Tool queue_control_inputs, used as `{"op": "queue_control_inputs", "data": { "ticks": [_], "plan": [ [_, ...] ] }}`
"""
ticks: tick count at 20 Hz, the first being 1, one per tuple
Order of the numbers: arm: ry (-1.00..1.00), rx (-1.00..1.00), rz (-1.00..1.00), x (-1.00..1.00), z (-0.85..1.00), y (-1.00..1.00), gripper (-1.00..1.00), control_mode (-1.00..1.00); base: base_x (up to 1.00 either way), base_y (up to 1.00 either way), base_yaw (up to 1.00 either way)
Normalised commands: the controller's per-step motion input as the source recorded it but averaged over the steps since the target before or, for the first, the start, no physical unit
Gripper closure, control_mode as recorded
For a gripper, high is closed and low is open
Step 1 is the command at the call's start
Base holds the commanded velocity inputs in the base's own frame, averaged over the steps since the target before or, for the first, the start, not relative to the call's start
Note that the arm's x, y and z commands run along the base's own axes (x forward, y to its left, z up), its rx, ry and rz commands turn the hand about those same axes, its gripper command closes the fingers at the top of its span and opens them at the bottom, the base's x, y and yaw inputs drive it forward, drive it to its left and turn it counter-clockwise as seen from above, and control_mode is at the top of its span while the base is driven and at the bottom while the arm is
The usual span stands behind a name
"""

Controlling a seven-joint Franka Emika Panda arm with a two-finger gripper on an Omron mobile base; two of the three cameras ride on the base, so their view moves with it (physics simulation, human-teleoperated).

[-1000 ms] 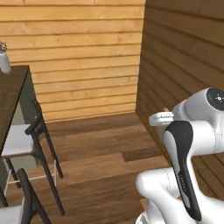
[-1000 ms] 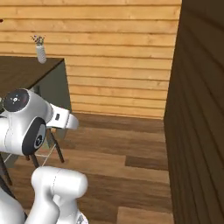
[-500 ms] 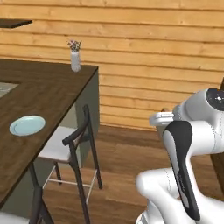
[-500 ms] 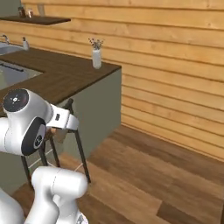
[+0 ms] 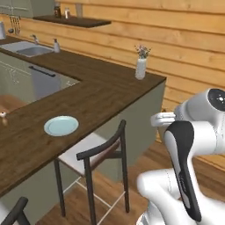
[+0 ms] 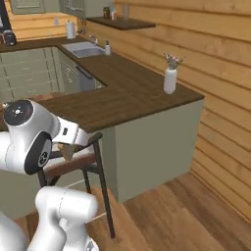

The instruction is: Start the toaster. Once the lever pops up, take the bread to the plate on the dining counter.

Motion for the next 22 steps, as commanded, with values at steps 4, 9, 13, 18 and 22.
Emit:
{"op": "queue_control_inputs", "data": {
  "ticks": [4,9,13,18,22],
  "plan": [
    [0.0,0.0,0.0,0.0,0.0,0.0,1.0,1.0,0.94,-0.2,0.84],
    [0.0,0.0,0.0,0.0,0.0,0.0,1.0,1.0,0.76,-0.02,0.8],
    [0.0,0.0,0.0,0.0,0.0,0.0,1.0,1.0,0.73,0.0,0.67],
    [0.0,0.0,0.0,0.0,0.0,0.0,1.0,1.0,0.37,0.12,0.1],
    [0.0,0.0,0.0,0.0,0.0,0.0,1.0,1.0,0.37,0.52,0.0]
  ]
}}
